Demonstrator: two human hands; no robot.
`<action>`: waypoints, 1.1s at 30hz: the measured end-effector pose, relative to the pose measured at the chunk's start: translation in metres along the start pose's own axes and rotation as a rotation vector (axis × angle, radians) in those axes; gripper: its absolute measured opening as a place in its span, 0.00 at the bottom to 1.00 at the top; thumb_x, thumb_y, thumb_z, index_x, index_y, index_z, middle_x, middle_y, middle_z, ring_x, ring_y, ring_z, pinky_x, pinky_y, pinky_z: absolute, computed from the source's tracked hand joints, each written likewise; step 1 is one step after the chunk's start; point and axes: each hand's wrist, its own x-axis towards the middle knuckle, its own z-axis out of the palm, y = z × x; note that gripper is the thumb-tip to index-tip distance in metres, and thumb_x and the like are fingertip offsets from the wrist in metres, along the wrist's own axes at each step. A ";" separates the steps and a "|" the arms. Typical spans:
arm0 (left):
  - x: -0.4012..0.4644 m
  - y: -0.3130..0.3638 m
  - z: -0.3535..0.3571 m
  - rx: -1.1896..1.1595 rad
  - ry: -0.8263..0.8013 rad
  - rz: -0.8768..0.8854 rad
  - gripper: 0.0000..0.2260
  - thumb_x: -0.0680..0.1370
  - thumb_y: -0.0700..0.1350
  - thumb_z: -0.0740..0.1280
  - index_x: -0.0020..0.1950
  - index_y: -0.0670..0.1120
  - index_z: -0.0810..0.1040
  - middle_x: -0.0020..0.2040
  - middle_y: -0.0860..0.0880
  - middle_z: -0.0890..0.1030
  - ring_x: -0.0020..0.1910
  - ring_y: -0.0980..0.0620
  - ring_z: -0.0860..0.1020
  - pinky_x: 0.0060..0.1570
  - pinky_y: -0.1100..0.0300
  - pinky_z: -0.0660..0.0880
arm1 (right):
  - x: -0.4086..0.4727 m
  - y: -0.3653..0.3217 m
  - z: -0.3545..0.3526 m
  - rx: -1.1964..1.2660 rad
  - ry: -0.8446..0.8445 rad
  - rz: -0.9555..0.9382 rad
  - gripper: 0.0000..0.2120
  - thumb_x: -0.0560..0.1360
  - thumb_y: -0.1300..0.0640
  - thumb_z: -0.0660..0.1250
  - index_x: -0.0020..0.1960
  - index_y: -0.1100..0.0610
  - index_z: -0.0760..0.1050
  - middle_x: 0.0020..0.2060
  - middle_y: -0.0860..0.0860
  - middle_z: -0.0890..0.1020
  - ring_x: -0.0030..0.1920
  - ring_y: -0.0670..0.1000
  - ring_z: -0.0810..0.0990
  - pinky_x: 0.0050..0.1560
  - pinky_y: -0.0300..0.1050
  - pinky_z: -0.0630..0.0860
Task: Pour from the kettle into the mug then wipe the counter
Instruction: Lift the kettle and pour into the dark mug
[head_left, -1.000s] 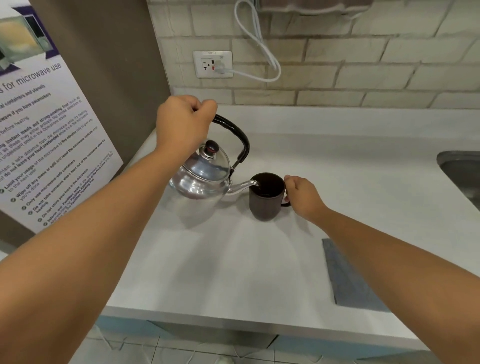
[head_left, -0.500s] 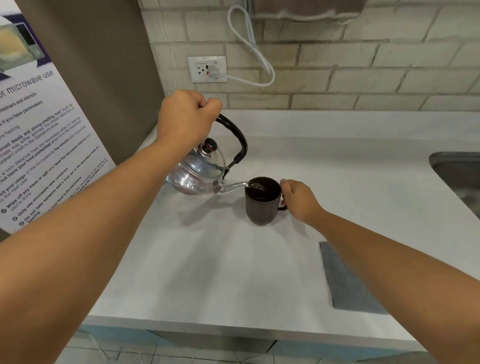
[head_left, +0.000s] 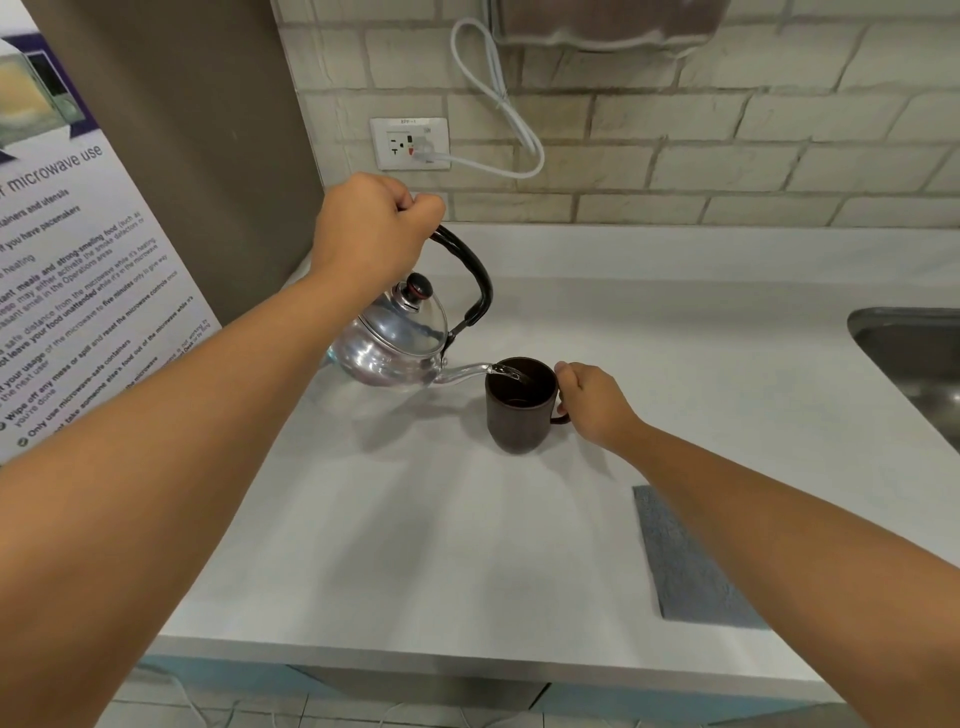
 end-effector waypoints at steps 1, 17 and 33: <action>0.000 0.000 0.000 0.003 -0.001 0.004 0.16 0.70 0.46 0.62 0.29 0.35 0.70 0.26 0.44 0.65 0.27 0.50 0.63 0.32 0.56 0.68 | 0.000 0.000 0.000 0.000 0.000 0.001 0.20 0.81 0.52 0.48 0.35 0.61 0.66 0.33 0.56 0.76 0.38 0.56 0.78 0.34 0.40 0.69; 0.002 0.004 -0.001 0.044 -0.023 0.021 0.15 0.70 0.45 0.61 0.26 0.40 0.66 0.25 0.45 0.63 0.27 0.51 0.60 0.30 0.57 0.61 | -0.003 -0.002 0.000 0.007 0.005 0.005 0.20 0.81 0.53 0.48 0.37 0.62 0.67 0.34 0.59 0.77 0.39 0.57 0.78 0.36 0.42 0.70; -0.003 -0.026 -0.005 -0.143 0.022 -0.133 0.17 0.70 0.45 0.62 0.24 0.45 0.59 0.18 0.52 0.56 0.22 0.54 0.55 0.22 0.63 0.56 | -0.006 -0.004 -0.002 0.035 0.006 0.027 0.21 0.81 0.52 0.49 0.37 0.61 0.69 0.35 0.58 0.78 0.33 0.50 0.75 0.36 0.39 0.70</action>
